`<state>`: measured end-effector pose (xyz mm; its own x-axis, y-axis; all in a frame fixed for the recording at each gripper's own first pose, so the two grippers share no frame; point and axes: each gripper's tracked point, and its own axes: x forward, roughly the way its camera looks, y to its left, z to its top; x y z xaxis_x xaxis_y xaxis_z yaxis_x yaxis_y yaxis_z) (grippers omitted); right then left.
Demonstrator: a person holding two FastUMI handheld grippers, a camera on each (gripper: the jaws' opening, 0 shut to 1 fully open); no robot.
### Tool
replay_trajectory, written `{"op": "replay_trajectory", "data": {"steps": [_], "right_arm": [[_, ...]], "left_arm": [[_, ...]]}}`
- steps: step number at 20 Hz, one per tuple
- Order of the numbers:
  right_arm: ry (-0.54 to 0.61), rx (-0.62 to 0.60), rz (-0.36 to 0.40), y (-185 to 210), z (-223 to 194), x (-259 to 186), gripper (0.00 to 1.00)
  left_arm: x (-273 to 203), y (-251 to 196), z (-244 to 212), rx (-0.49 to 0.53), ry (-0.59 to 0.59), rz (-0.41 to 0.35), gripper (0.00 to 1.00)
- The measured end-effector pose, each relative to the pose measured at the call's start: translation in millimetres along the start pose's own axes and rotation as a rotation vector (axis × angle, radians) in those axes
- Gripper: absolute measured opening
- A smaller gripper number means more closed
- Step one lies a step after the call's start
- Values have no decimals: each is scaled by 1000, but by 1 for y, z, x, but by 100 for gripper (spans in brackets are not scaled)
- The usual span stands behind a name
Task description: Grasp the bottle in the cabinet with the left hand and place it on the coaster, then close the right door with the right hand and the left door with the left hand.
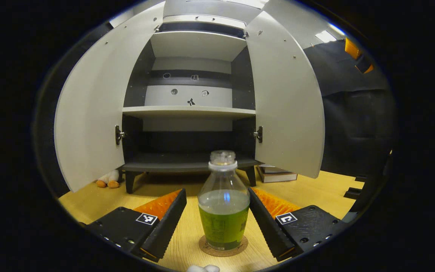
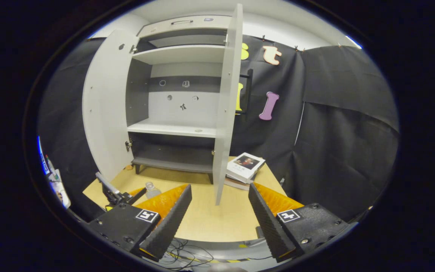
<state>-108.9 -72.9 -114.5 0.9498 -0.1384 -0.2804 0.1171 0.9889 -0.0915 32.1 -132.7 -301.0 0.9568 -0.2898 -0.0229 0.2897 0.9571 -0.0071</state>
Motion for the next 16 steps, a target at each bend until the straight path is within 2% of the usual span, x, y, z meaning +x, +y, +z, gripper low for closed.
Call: {"op": "replay_trajectory", "data": {"steps": [4, 8, 16], "right_arm": [[-41, 24, -4, 0, 12, -3, 99], [-89, 39, 4, 4, 28, -4, 99], [-183, 40, 28, 15, 58, -8, 99]], "left_arm": [[-15, 9, 65, -25, -50, 41, 97], [-33, 16, 129, -69, -75, 46, 97], [-81, 59, 228, -37, -58, 116, 97]]}}
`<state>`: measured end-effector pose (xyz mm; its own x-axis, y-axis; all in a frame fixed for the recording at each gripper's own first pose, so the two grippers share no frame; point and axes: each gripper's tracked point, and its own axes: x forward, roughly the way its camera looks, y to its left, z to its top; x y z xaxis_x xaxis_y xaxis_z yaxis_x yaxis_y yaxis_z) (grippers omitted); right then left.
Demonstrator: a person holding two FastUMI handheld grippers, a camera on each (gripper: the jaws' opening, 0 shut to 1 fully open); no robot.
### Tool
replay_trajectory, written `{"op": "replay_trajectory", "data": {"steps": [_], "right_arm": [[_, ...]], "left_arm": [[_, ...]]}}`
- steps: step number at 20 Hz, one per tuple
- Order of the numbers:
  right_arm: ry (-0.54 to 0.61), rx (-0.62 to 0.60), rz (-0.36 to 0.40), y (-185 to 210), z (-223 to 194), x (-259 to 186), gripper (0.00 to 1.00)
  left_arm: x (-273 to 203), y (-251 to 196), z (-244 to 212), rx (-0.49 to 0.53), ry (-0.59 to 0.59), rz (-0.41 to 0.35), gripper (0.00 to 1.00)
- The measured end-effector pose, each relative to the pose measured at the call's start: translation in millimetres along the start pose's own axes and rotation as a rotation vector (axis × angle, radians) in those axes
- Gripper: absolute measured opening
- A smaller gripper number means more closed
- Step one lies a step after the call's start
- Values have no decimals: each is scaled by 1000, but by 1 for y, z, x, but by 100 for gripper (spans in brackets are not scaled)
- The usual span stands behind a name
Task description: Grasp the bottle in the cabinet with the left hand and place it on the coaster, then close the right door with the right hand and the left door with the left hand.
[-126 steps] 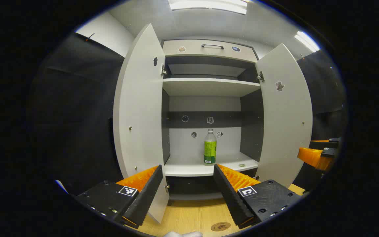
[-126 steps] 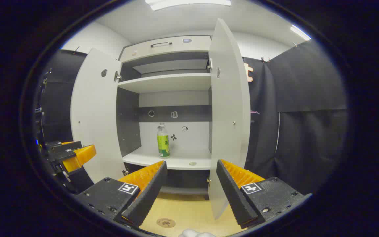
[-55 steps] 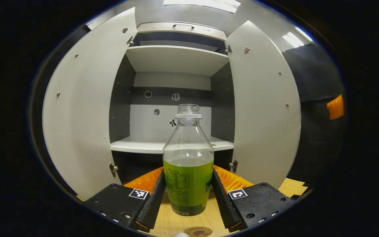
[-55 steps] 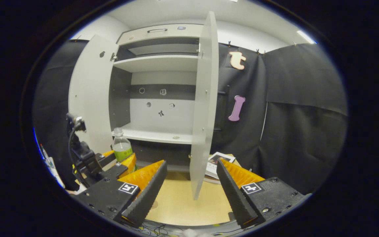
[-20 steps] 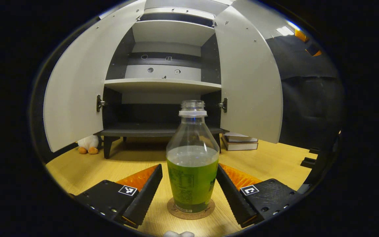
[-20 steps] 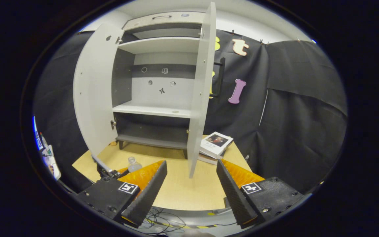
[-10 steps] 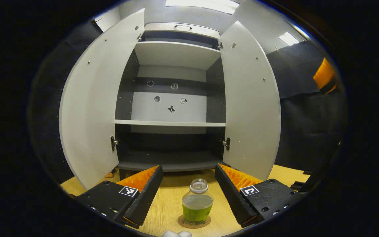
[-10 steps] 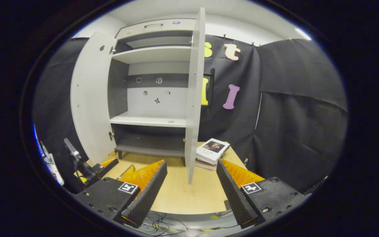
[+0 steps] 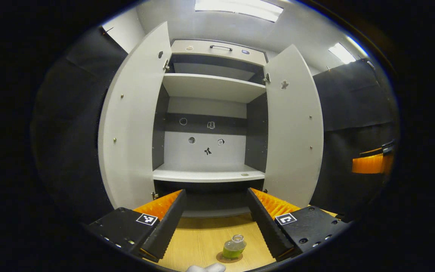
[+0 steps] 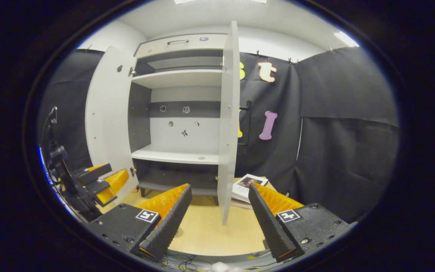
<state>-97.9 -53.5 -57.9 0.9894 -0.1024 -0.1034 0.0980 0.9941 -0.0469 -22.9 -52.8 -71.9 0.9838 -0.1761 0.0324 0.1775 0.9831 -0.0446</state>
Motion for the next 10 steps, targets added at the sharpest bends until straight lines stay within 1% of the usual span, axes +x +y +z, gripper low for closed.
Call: {"op": "replay_trajectory", "data": {"steps": [1, 2, 4, 8, 10], "right_arm": [[-9, 1, 2, 0, 2, 0, 99], [-14, 4, 2, -2, 4, 1, 99], [-23, 19, 5, -7, 7, 5, 99], [-18, 75, 16, -15, 9, 23, 99], [-19, 75, 17, -20, 11, 32, 99]], "left_arm": [[-5, 7, 9, 10, 5, 13, 100], [-12, 17, 15, 16, 13, 32, 97], [-31, 38, 19, 21, 38, 74, 97], [-69, 69, 8, 48, 103, 165, 97], [-80, 78, 6, 54, 114, 204, 97]]}}
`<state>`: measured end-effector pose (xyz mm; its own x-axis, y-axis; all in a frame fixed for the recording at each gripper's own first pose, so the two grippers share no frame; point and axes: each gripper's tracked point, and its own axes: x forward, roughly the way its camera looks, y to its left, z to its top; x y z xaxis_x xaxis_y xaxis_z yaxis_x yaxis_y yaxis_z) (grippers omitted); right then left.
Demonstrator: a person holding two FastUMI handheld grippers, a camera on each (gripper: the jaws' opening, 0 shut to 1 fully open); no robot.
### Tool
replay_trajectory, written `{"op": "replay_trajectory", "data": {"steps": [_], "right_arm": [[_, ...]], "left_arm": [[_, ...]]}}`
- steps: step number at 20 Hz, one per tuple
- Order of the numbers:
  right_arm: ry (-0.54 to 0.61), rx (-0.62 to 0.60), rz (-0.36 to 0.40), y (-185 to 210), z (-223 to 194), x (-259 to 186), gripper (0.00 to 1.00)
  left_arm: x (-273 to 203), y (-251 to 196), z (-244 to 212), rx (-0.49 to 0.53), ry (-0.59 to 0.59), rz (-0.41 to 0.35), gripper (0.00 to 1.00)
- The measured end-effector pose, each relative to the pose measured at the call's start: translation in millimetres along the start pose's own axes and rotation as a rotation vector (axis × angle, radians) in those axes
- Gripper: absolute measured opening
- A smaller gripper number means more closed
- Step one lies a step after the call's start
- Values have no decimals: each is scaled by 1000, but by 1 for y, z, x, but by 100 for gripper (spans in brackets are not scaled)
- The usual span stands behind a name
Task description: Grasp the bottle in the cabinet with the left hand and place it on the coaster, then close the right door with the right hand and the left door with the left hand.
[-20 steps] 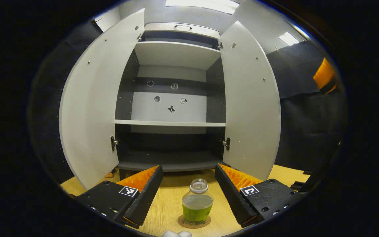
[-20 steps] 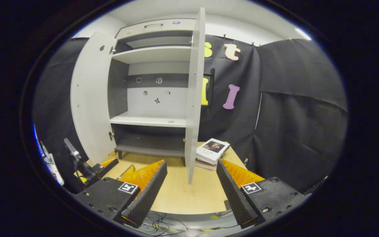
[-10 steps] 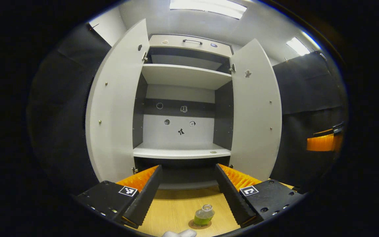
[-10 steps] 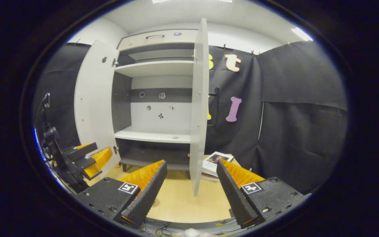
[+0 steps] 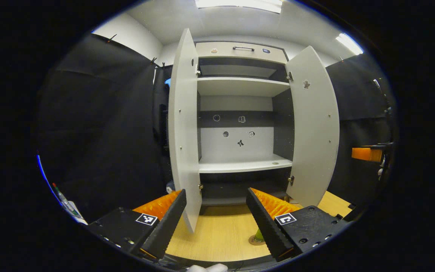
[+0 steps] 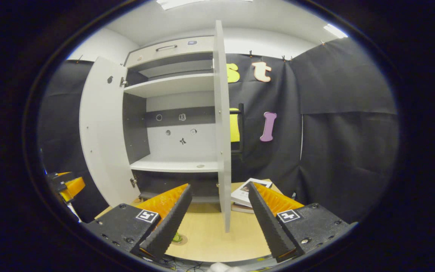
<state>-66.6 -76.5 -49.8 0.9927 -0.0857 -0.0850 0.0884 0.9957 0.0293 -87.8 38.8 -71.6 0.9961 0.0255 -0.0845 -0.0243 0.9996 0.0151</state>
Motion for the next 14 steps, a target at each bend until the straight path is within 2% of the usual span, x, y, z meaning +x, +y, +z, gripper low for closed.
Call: {"op": "replay_trajectory", "data": {"steps": [3, 5, 10, 14], "right_arm": [[-14, -18, -1, -17, 14, 11, 99], [-34, -24, -26, -41, 31, 22, 99], [-87, -27, -70, -99, 81, 57, 99], [-91, -51, -31, -117, 104, 95, 99]], "left_arm": [[-6, 2, 4, -14, -3, 28, 97], [-9, 0, 7, -21, -9, 39, 94], [-9, -9, 12, -36, -1, 88, 97], [-6, -20, 16, -48, 9, 130, 97]]}}
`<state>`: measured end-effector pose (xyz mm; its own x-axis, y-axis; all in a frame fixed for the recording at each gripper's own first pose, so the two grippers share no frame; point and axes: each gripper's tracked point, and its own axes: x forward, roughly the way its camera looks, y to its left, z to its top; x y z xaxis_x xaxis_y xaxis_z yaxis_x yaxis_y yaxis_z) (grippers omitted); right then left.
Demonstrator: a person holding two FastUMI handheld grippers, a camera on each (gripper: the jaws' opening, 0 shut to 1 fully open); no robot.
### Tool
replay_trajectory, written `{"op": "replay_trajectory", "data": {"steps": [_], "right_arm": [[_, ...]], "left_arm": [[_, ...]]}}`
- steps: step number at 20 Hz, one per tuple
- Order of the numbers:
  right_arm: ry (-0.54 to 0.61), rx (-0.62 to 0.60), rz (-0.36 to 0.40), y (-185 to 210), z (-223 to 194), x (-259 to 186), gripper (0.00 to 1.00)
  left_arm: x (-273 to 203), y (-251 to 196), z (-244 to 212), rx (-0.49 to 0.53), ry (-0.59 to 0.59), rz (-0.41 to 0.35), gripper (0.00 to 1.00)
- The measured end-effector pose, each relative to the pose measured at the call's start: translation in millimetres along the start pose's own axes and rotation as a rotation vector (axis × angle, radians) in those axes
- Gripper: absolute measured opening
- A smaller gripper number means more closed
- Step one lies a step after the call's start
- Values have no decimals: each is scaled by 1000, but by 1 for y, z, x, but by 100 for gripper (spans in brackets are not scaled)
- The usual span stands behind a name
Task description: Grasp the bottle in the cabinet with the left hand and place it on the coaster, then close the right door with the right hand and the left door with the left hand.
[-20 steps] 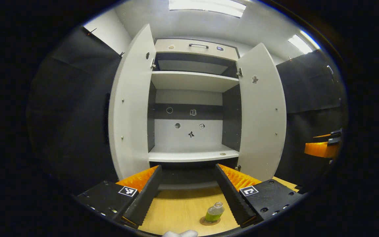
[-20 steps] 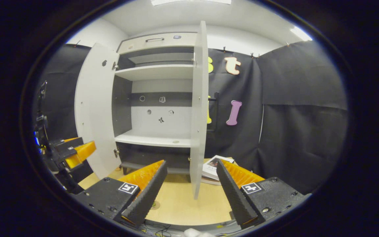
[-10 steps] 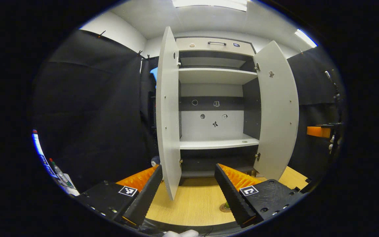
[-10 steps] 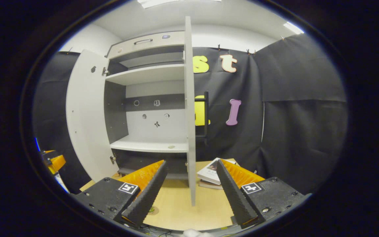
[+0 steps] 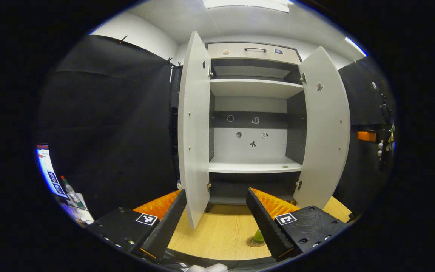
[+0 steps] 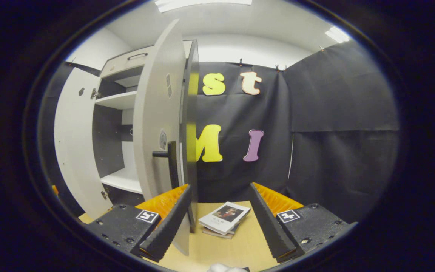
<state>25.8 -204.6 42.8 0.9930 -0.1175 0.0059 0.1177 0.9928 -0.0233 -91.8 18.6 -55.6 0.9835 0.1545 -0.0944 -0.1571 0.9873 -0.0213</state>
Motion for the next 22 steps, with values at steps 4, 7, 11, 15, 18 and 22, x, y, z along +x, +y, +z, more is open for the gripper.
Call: {"op": "replay_trajectory", "data": {"steps": [4, 7, 11, 15, 18, 22], "right_arm": [[8, 13, 114, 13, 6, 28, 99], [13, -2, 191, 21, 6, 40, 98], [23, -10, 262, 30, 7, 42, 96], [33, -21, 281, 40, 7, 41, 96], [44, -5, 300, 57, 6, 37, 96], [60, -7, 310, 87, 2, 35, 96]], "left_arm": [[0, -15, 8, -9, -10, 44, 94], [3, -27, 10, -11, -8, 70, 97], [5, -37, 13, 4, -5, 100, 97], [10, -45, 10, 1, 10, 98, 97], [14, -43, 11, 2, 6, 88, 97], [24, -35, 14, 4, -7, 64, 97]]}}
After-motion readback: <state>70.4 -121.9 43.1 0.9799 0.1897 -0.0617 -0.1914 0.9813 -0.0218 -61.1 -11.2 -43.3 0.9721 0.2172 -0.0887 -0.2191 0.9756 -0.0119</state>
